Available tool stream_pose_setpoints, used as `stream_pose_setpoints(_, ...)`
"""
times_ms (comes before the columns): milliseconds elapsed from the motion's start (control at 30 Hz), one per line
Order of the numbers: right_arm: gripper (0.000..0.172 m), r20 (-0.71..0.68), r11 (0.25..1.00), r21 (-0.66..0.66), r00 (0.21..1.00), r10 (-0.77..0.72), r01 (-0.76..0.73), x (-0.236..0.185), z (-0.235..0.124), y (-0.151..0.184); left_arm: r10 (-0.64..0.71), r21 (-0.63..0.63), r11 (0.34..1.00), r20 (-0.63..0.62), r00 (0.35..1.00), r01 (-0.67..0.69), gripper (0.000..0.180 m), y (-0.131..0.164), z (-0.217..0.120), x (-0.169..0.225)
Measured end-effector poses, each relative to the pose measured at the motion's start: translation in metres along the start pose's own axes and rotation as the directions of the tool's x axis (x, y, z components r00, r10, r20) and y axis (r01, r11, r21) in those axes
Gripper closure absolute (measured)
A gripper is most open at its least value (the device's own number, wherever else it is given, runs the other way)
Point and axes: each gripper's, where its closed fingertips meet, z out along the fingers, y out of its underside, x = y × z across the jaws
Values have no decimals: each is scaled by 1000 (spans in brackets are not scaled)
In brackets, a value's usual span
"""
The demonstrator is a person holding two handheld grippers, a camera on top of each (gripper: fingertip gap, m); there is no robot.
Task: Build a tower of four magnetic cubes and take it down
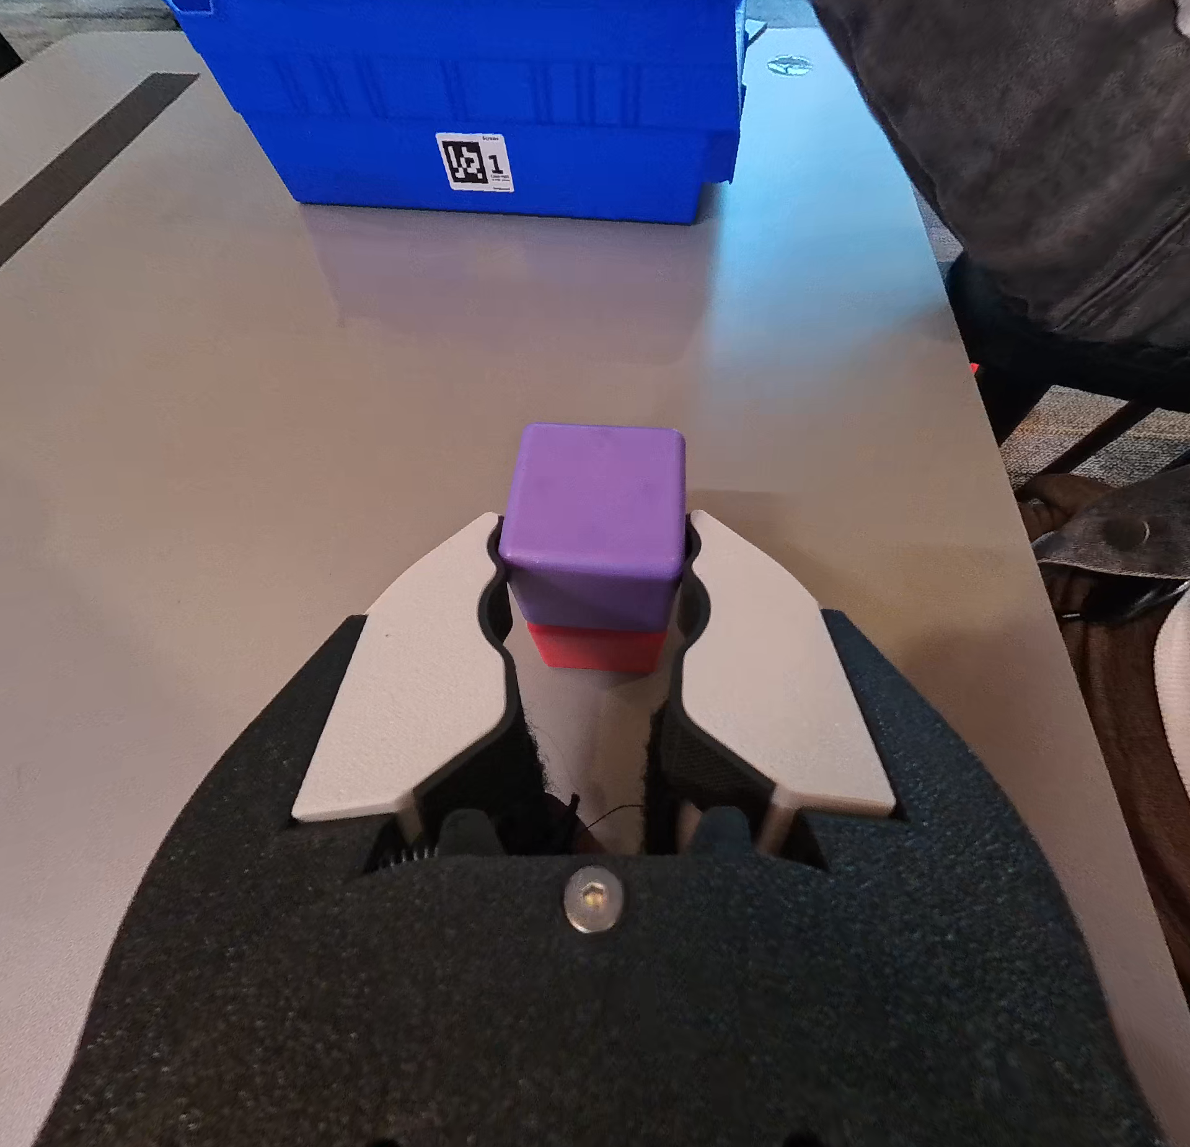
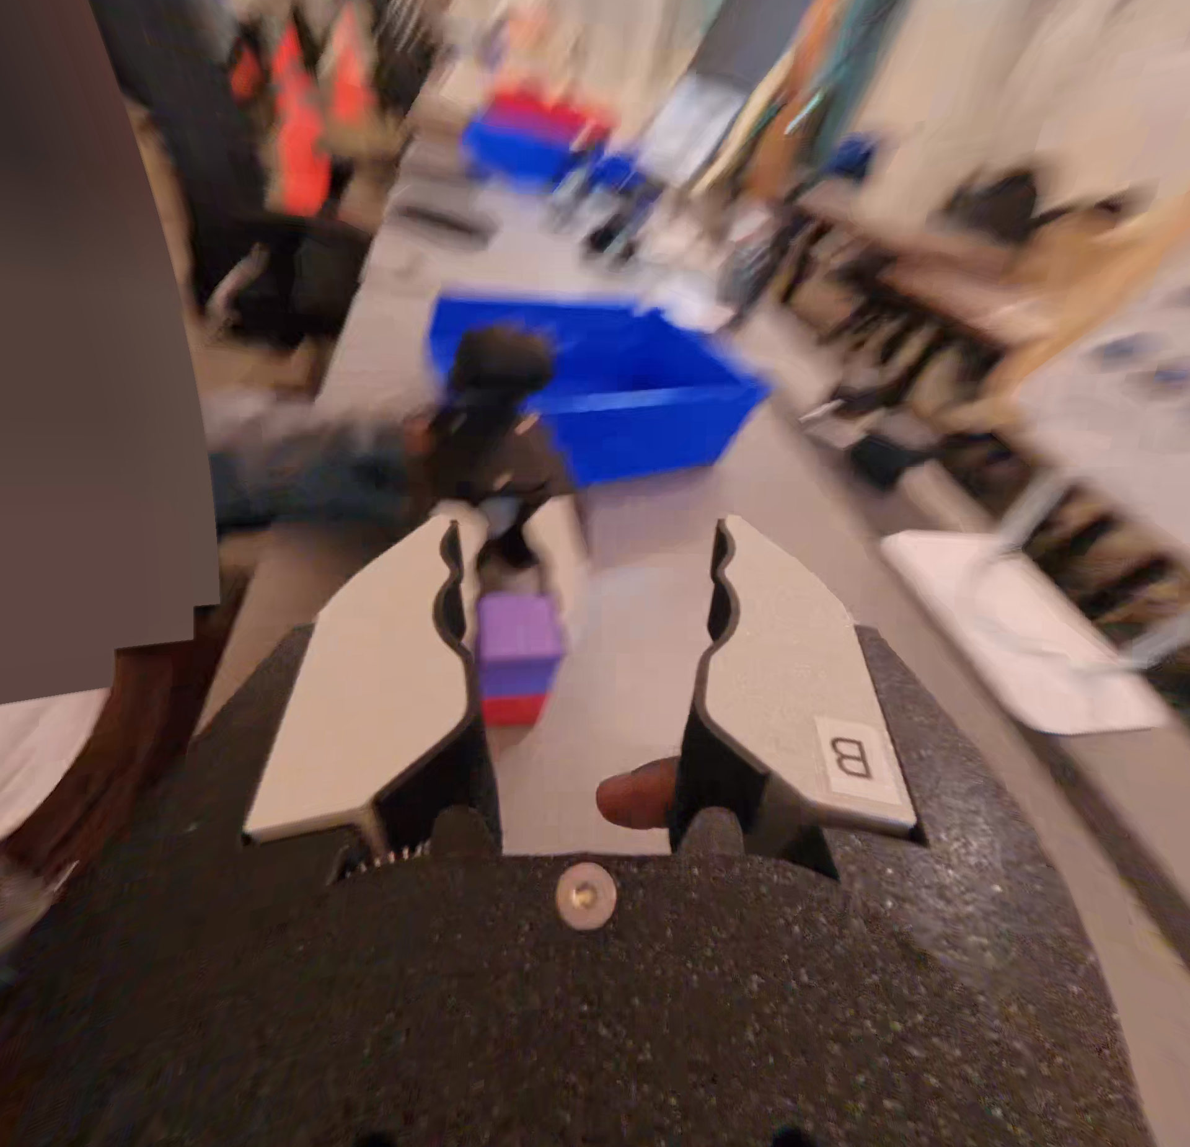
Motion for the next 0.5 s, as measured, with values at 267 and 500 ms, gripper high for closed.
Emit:
stream_pose_setpoints(267,115,257,858,-513,960,108,41,-52,76,114,8,-3,1000,-13,1000,-8,131,0,-1,2)
stream_pose_setpoints(500,127,264,848,-528,959,105,53,-51,76,121,-13,-168,986,-69,998,1,107,29,2,9)
